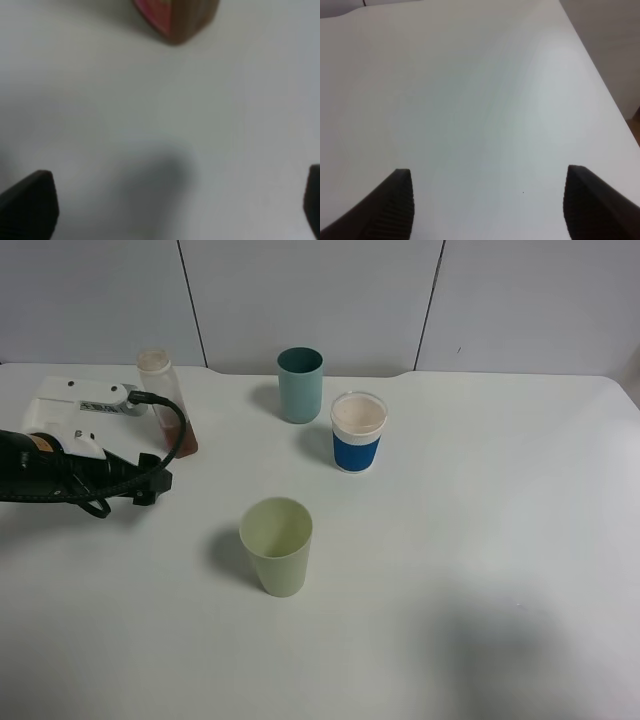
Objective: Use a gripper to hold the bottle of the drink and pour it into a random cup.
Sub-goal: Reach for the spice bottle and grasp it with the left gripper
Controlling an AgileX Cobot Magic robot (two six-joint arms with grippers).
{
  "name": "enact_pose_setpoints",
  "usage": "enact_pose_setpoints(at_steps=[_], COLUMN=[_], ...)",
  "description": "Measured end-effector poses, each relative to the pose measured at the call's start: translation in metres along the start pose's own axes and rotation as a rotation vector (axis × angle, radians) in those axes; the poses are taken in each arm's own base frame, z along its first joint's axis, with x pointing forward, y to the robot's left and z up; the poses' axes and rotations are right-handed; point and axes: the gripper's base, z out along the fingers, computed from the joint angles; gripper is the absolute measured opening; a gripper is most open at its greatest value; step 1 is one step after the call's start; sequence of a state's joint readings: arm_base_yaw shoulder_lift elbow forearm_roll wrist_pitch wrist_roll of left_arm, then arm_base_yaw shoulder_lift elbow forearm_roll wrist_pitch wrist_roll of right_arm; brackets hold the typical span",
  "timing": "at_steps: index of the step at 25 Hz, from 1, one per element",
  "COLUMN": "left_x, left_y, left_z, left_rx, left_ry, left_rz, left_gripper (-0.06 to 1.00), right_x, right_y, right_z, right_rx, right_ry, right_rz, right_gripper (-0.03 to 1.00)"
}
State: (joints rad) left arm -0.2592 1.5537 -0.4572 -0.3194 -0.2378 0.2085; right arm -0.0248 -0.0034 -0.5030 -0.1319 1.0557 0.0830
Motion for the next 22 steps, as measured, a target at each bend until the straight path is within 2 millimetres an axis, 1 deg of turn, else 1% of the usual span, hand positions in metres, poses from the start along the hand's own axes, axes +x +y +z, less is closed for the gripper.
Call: enact_pose_setpoints(at_steps=[5, 11, 15, 22], left_x=[-0.004, -0.012, -0.013, -0.007], left_y=[0.001, -0.002, -0.006, -0.007], left_z=[0.002, 0.003, 0.012, 0.03], left_rx=[-0.012, 0.022, 0.061, 0.074], left_ry=[-0.058, -0.152, -0.203, -0.232], left_rz=[0.01, 0.009, -0.013, -0.055], left_gripper=[1.0, 1.0, 1.0, 1.0], right_x=[0.0, 0.0, 0.0, 0.0], right_y=[0.0, 0.0, 0.0, 0.0], right_z=[0.0, 0.0, 0.0, 0.0], right_rx=[0.0, 0.0, 0.0, 0.0], right_ry=[0.0, 0.0, 0.0, 0.0], right_rz=[0.0, 0.0, 0.0, 0.0], right_gripper=[0.63, 0.63, 0.63, 0.63])
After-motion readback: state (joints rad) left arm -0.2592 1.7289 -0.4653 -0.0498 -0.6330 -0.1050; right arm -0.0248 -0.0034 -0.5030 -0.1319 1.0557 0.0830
